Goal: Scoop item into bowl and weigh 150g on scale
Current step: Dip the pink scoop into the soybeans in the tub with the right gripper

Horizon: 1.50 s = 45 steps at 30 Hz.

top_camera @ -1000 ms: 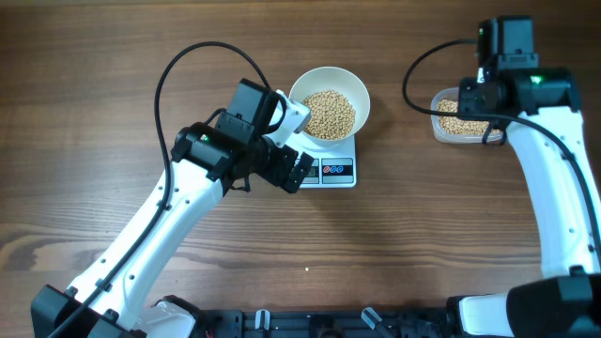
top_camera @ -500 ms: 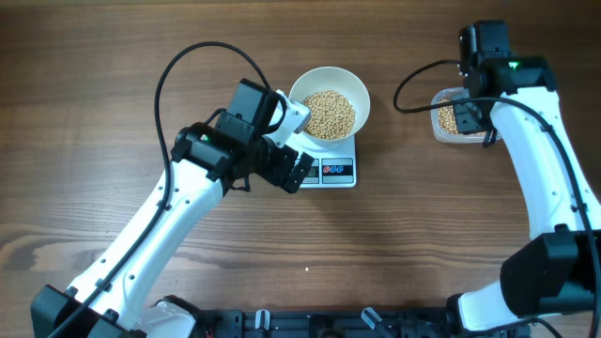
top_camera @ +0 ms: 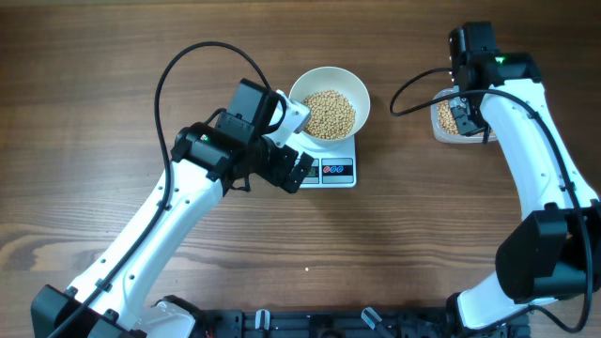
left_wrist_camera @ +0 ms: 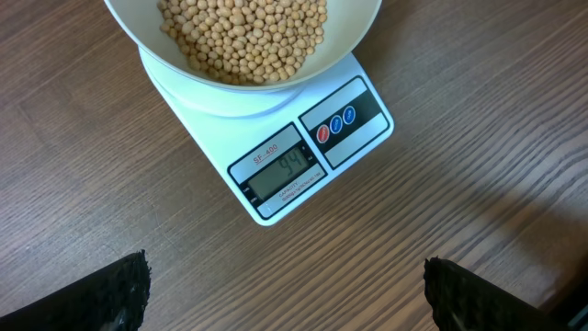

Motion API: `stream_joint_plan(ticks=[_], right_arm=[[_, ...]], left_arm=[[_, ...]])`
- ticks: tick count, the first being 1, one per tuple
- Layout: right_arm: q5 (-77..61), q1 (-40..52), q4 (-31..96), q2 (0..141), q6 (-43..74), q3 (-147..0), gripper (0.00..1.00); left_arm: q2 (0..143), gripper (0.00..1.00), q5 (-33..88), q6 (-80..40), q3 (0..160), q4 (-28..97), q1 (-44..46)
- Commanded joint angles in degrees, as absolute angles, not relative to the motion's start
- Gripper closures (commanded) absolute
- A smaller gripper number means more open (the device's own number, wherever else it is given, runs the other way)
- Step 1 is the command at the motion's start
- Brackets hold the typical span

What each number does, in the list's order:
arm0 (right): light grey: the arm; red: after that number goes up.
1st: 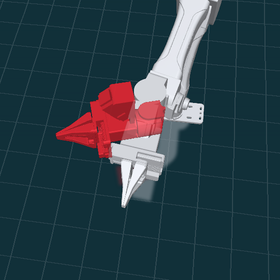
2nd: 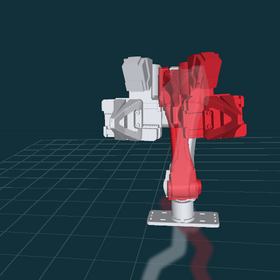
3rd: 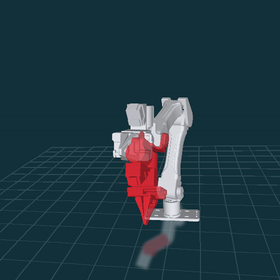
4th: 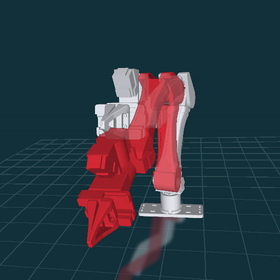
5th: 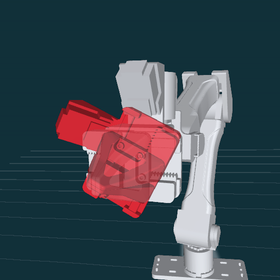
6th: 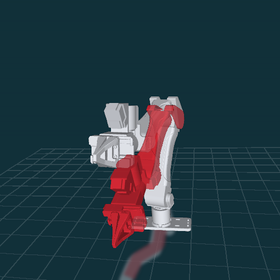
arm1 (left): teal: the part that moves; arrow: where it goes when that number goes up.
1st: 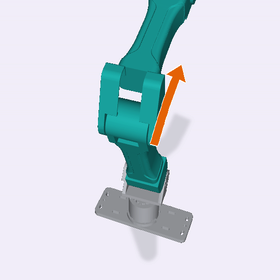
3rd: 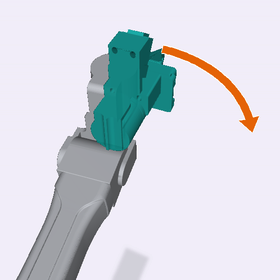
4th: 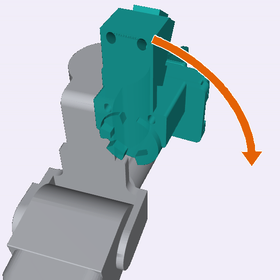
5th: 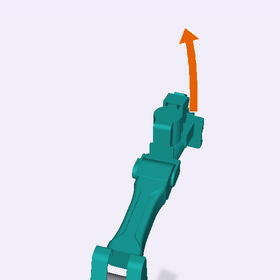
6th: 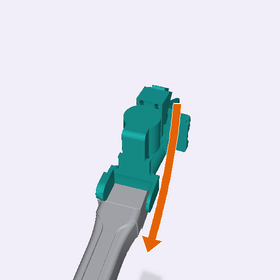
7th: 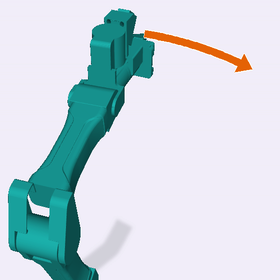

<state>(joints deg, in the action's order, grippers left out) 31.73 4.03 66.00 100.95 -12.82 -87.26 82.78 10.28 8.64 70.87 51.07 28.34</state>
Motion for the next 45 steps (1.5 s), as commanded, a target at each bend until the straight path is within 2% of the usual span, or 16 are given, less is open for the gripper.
stream_joint_plan(ticks=[1, 17, 23, 32, 37, 45], right_arm=[[30.52, 4.12, 65.71, 101.91, -13.34, -88.29, 0.96], [25.17, 4.19, 65.82, 101.91, -10.5, -88.27, 0.96], [31.09, 5.41, 65.21, 101.91, -11.09, -88.27, 0.96], [32.29, 6.17, 65.54, 103.74, -12.05, -87.83, 0.96], [38.37, 7.03, 64.97, 106.41, -12.05, -87.83, 0.96], [38.24, 7.62, 65.01, 108.44, -12.03, -87.83, 0.96]], left_arm=[[81.56, 0.0, 9.96, 8.12, 71.68, 51.09, 28.01], [81.56, 0.0, 9.96, 8.12, 71.68, 51.09, 28.01], [81.56, 0.0, 9.96, 8.1, 71.68, 51.09, 28.01], [81.56, 0.0, 9.96, 8.12, 71.68, 51.09, 28.01], [81.56, 0.0, 9.96, 8.1, 71.68, 51.09, 28.01], [81.56, 0.0, 9.93, 8.12, 71.68, 51.09, 28.01]])
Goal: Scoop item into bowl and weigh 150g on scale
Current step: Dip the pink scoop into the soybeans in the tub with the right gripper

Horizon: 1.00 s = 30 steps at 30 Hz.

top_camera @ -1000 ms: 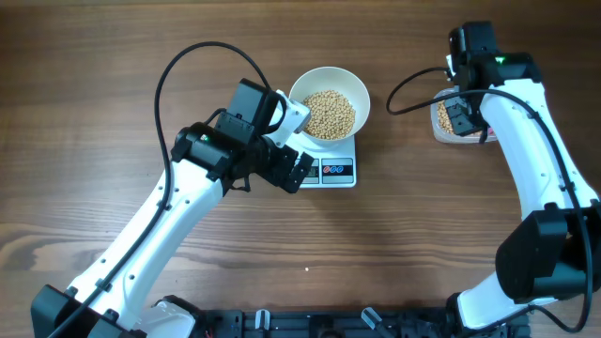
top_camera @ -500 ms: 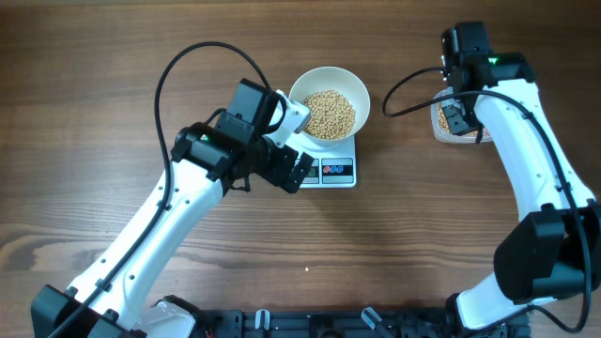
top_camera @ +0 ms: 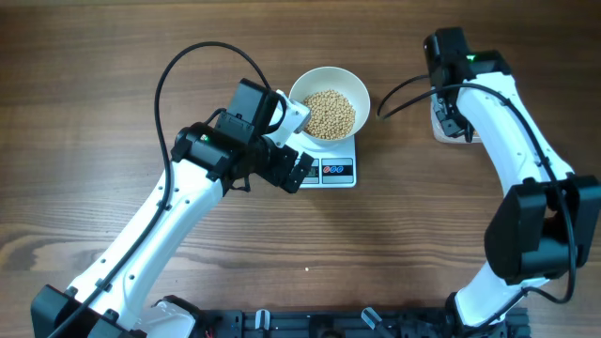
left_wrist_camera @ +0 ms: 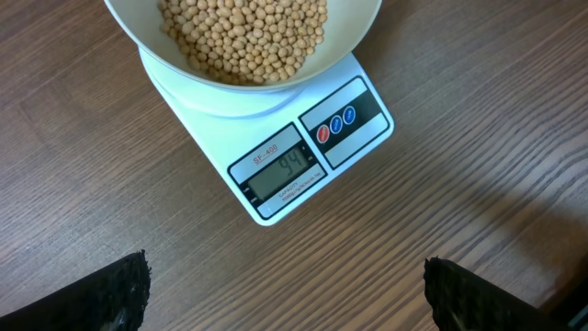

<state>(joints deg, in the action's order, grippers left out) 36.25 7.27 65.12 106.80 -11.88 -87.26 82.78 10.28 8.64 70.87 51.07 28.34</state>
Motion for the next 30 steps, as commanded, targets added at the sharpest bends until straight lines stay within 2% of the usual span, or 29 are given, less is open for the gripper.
stream_joint_plan(ticks=[1, 5, 10, 21, 30], right_arm=[[37.15, 7.79, 64.95, 108.44, -12.05, -87.83, 0.96], [28.91, 8.03, 65.21, 108.44, -11.44, -87.85, 0.95], [17.98, 8.03, 65.41, 108.44, -4.56, -87.85, 0.96], [8.27, 7.75, 65.39, 108.42, 0.99, -87.85, 0.96], [-1.3, 2.81, 65.34, 108.42, 2.35, -87.85, 0.96]], left_arm=[[81.56, 0.0, 9.96, 8.1, 71.68, 51.09, 28.01], [81.56, 0.0, 9.96, 8.12, 71.68, 51.09, 28.01], [81.56, 0.0, 9.93, 8.1, 71.68, 51.09, 28.01], [81.56, 0.0, 9.96, 8.1, 71.68, 51.09, 28.01], [81.56, 0.0, 9.96, 8.12, 71.68, 51.09, 28.01]])
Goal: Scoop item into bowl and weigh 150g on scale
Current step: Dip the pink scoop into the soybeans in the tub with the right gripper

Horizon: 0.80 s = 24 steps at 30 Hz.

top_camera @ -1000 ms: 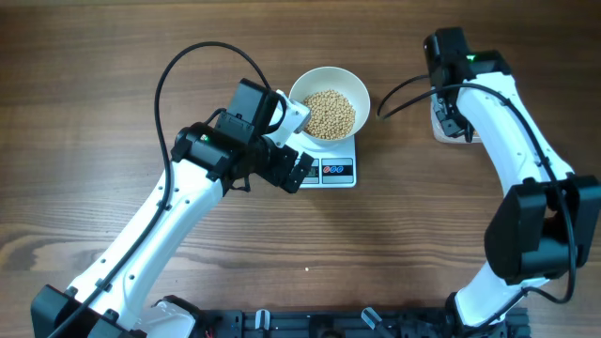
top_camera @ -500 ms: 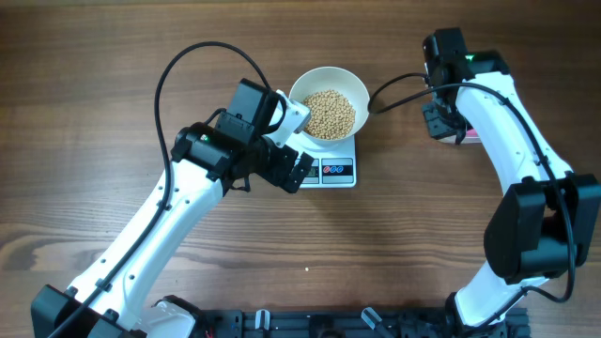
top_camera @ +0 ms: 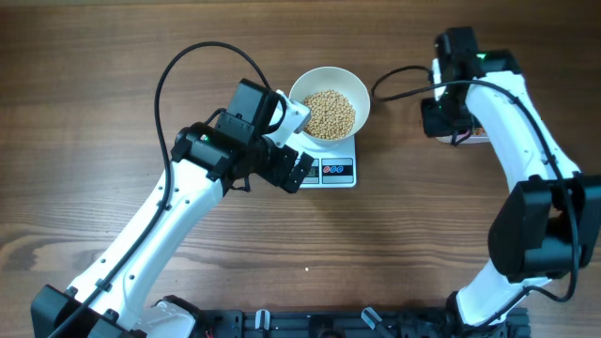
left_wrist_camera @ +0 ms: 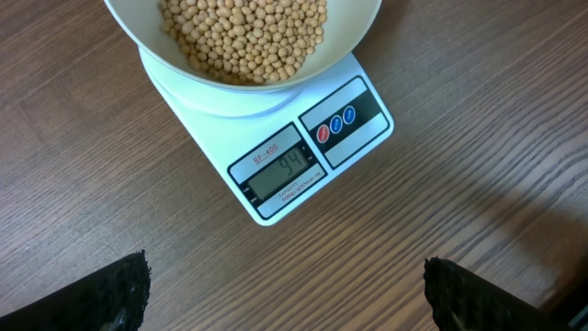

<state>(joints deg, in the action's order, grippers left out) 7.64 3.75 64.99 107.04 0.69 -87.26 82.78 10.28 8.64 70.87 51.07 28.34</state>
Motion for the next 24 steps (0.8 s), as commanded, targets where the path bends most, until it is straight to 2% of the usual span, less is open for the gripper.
stream_joint_plan(ticks=[1, 17, 24], right_arm=[[-2.31, 1.85, 65.25, 108.42, 2.33, -87.85, 0.96], [-8.25, -6.04, 63.88, 107.68, -0.73, -87.85, 0.96], [-16.75, -9.93, 63.31, 107.68, -5.04, -87.85, 0.96]], left_arm=[[81.56, 0.0, 9.96, 8.12, 71.68, 51.09, 28.01], [81.56, 0.0, 9.96, 8.1, 71.68, 51.09, 28.01], [81.56, 0.0, 9.96, 8.1, 71.68, 51.09, 28.01]])
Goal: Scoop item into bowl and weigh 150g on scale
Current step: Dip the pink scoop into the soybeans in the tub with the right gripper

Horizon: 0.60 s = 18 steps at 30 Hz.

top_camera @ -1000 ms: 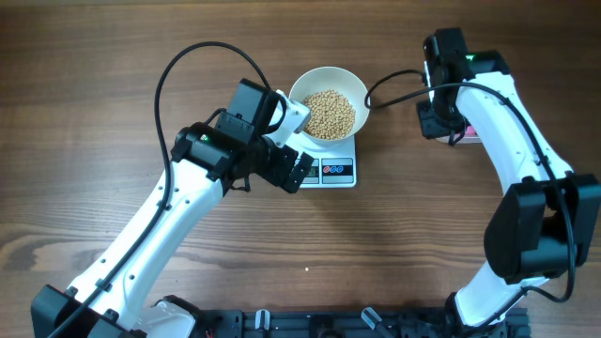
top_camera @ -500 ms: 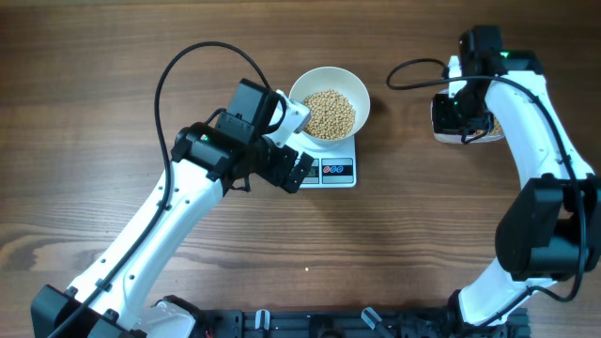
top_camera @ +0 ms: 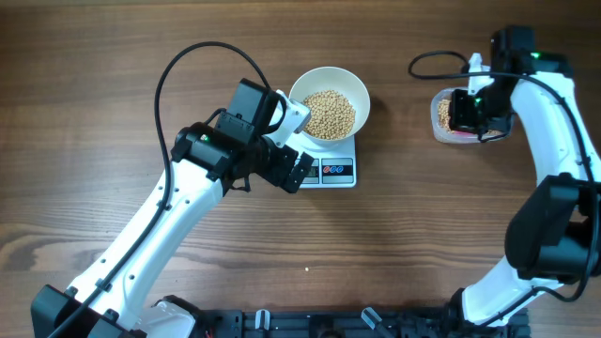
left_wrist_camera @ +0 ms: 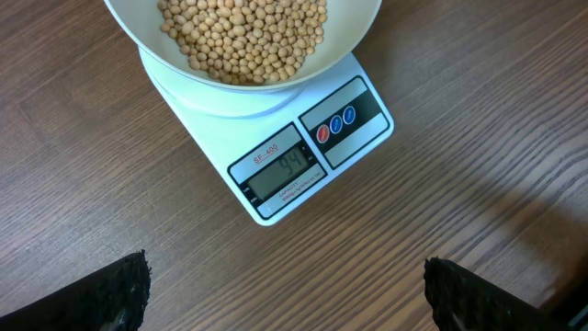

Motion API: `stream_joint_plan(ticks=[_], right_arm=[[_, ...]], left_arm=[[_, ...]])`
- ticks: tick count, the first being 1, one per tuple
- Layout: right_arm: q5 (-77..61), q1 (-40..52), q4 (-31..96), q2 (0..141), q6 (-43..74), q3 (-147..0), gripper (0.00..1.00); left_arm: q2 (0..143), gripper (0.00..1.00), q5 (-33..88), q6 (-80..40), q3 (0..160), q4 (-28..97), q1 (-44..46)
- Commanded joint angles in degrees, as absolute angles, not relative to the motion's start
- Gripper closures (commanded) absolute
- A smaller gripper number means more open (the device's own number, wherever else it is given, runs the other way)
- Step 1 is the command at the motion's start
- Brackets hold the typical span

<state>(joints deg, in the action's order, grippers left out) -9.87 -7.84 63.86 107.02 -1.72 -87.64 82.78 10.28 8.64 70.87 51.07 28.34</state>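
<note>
A white bowl of soybeans stands on the white scale. The scale's display reads 94. My left gripper hangs open just in front of the scale, with its black fingertips wide apart and nothing between them. At the back right, a clear tub of soybeans sits under my right gripper, which covers the tub's right part. How its jaws stand, and whether they hold a scoop, is hidden in the overhead view.
Both arms' cables loop over the wooden table: the left one arches behind the bowl and the right one runs above the tub. The left forearm slants from the front left towards the scale.
My right gripper was at the tub's left edge and is now over its right part, with the arm reaching in from the right. The left arm, bowl and reading of 94 are unchanged.
At first my right gripper was over the tub at the back right. Then the wrist stood further left with the tub mostly hidden, then at the tub's left edge, and now over it again. The bowl's fill and the 94 reading held throughout.
</note>
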Motion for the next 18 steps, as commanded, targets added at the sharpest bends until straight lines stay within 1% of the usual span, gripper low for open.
stream_joint_plan(ticks=[1, 11, 18], right_arm=[[-18.26, -10.37, 63.2, 107.68, -5.91, -87.85, 0.96], [-27.09, -13.96, 63.51, 107.68, -10.57, -87.85, 0.96], [-28.34, -16.08, 65.04, 107.68, -10.83, -87.85, 0.96]], left_arm=[[81.56, 0.0, 9.96, 8.1, 71.68, 51.09, 28.01], [81.56, 0.0, 9.96, 8.12, 71.68, 51.09, 28.01], [81.56, 0.0, 9.96, 8.1, 71.68, 51.09, 28.01]])
